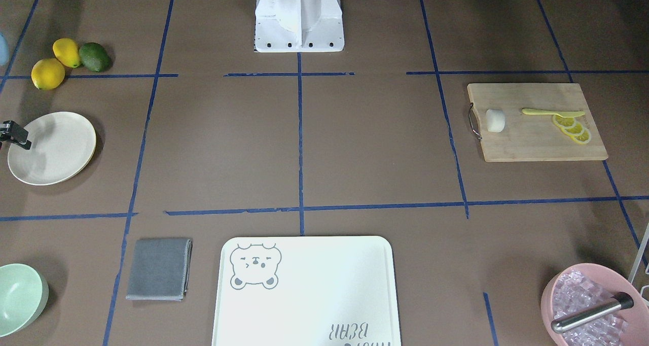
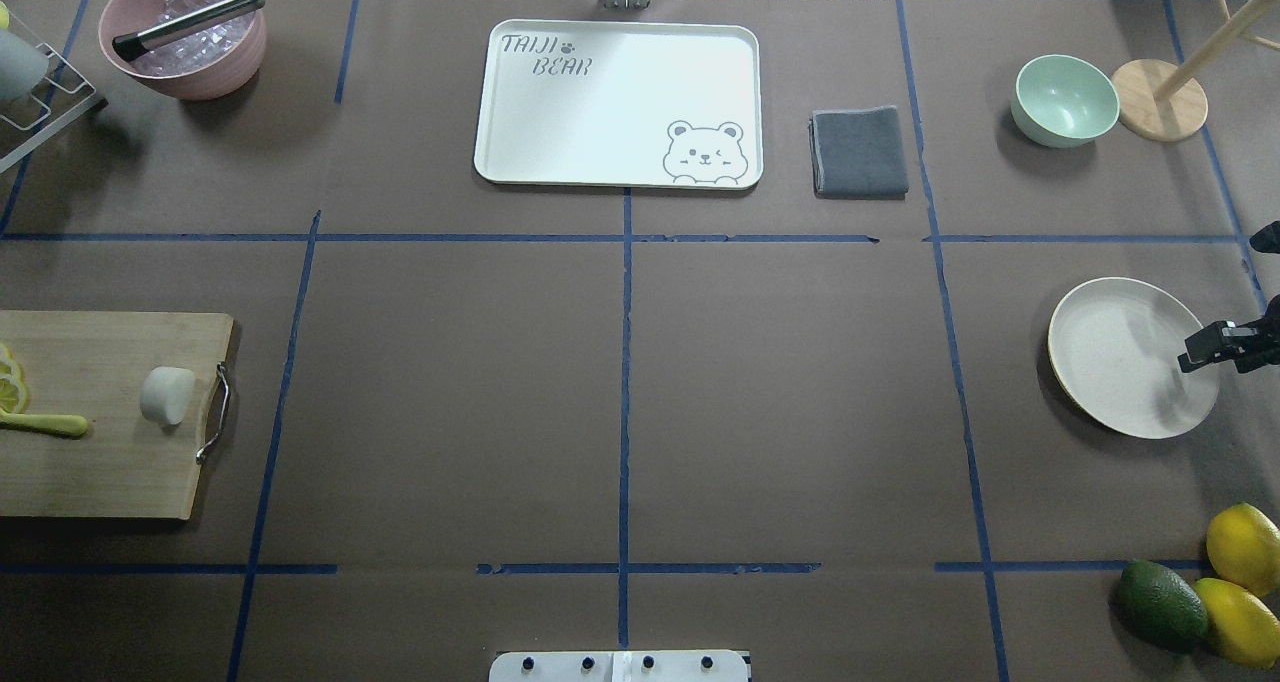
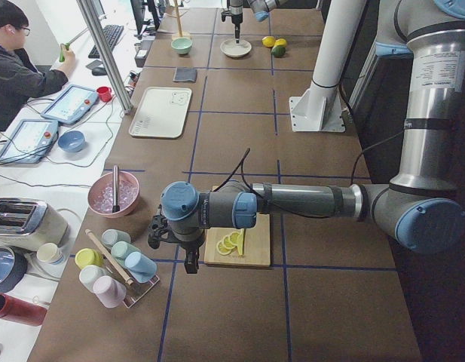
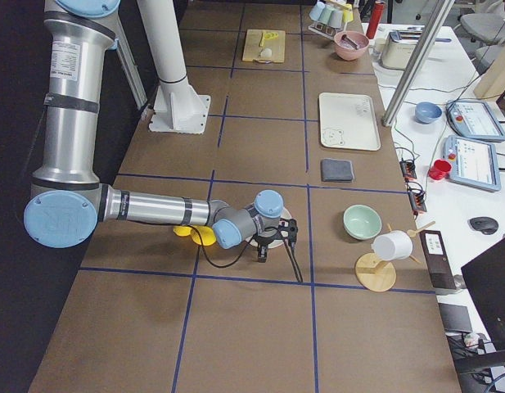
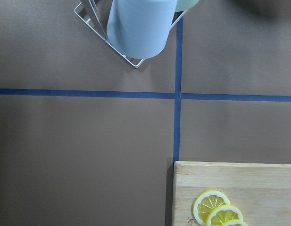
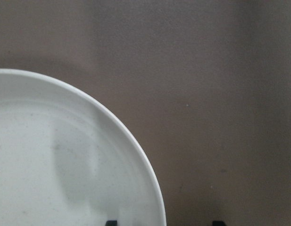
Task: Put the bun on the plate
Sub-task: 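Reach the right gripper to the white plate rim and grasp it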
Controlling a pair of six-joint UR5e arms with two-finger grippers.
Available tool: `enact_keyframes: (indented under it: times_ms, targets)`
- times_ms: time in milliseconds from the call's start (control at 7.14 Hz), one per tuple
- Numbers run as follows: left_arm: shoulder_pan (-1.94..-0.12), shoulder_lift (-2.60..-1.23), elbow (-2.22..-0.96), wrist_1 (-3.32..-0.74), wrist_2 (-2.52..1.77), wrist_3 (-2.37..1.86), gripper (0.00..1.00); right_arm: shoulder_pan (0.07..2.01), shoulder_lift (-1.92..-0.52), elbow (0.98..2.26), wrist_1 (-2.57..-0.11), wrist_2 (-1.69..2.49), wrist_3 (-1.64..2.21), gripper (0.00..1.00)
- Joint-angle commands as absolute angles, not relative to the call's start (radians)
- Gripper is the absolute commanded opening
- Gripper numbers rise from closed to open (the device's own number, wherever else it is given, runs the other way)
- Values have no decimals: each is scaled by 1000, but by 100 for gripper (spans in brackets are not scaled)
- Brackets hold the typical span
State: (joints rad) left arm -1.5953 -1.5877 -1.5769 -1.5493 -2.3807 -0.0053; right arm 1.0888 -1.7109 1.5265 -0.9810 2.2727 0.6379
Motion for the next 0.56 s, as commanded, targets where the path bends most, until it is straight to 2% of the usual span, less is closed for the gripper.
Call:
enact_keyframes:
  times_ms: [0,140,420]
  targets:
    - [-1595,-1588,-1577,-1549,-2381,-3,100,1089,-1710,1529,-980,2276,634,20]
    - [-1595,-1588,-1577,-1549,-2381,-2,100,1089,-1710,1534,-979,2276,626,3]
    - [-1595,-1589,-1577,-1549,-2381,-3,100,1094,-1720,1574,-979,2275,633,0]
